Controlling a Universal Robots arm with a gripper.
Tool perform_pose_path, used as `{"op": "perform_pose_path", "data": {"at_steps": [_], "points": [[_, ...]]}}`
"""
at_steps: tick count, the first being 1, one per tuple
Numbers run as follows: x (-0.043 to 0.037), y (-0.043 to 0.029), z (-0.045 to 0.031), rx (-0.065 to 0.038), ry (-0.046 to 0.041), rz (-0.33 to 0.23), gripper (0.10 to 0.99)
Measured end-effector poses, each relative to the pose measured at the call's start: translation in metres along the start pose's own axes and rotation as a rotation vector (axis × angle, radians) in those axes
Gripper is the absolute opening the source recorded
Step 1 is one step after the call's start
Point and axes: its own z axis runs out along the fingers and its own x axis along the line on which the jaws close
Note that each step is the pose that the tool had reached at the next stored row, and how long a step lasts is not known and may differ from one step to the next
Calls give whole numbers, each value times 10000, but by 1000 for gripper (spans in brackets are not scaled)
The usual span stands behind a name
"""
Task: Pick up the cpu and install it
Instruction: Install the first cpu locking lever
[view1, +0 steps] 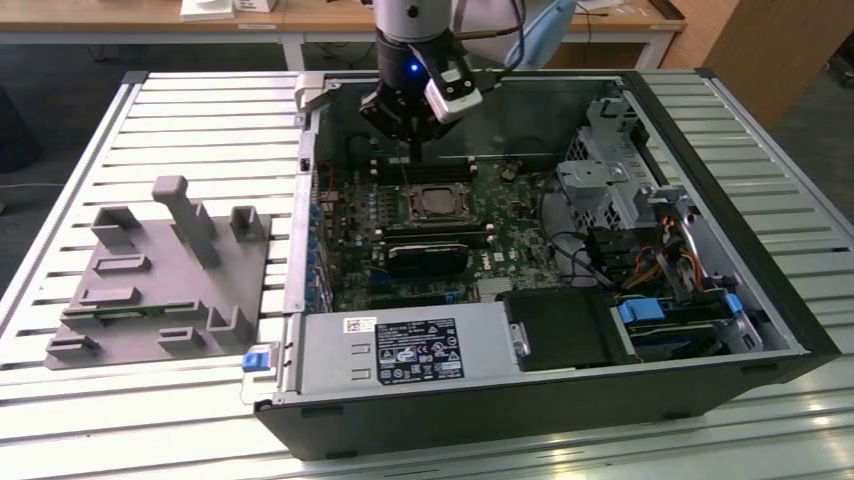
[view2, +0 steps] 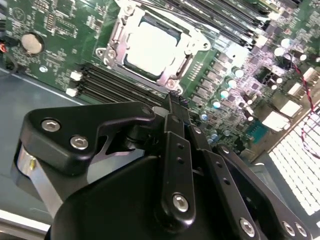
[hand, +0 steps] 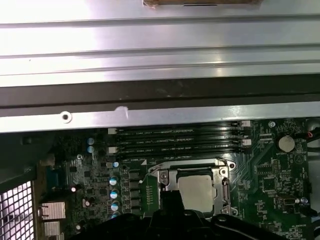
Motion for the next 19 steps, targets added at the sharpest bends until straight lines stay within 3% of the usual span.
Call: {"op": "perform_pose_path", "data": {"at_steps": [19], "points": [[269, -20, 15, 1, 0, -10, 106]]}}
